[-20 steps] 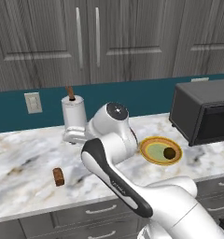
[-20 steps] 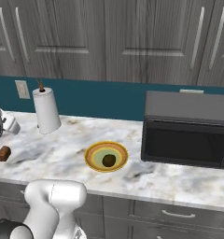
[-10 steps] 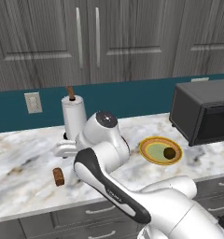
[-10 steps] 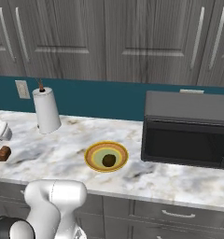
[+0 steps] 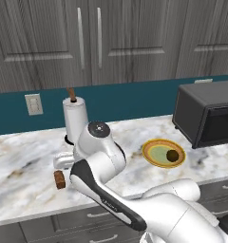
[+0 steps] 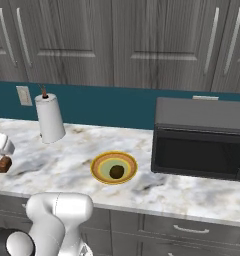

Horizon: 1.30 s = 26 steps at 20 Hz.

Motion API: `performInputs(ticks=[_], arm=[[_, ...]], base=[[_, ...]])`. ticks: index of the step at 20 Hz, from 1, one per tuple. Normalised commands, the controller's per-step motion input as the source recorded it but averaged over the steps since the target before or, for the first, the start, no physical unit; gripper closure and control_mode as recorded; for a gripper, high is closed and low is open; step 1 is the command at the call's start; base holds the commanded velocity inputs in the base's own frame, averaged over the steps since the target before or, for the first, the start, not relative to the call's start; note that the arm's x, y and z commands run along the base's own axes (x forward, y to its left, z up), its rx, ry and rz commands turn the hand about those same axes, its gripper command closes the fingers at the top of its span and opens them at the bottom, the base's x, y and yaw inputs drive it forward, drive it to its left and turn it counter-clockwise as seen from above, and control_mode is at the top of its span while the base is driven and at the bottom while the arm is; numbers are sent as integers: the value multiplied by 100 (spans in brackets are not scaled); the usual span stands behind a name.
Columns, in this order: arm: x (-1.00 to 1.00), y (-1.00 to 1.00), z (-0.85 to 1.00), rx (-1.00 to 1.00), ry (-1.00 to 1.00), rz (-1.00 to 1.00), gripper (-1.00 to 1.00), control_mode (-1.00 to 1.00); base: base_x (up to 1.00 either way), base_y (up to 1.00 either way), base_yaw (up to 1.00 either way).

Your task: Pick the avocado and bread from the counter and place them on the plate. Then pick the jam from the cabinet and place it next to the plate. Lastly close the cabinet door.

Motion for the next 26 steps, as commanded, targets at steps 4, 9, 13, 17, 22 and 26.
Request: performInputs(ticks=[4,9,13,17,22,26], arm=[[12,12,-42,-1,0,3,-100,-100],[32,15,-33,0,0,2,-100,-100],[44,23,-35,0,0,1,-100,-100],[39,34,-46,0,0,1,-100,-100],[30,28,-38,0,0,2,-100,-100],[16,13,-39,-1,0,1,-100,-100]], base=[[0,0,0],[0,0,0],[0,0,0],[0,0,0],[0,0,0],[0,0,0]])
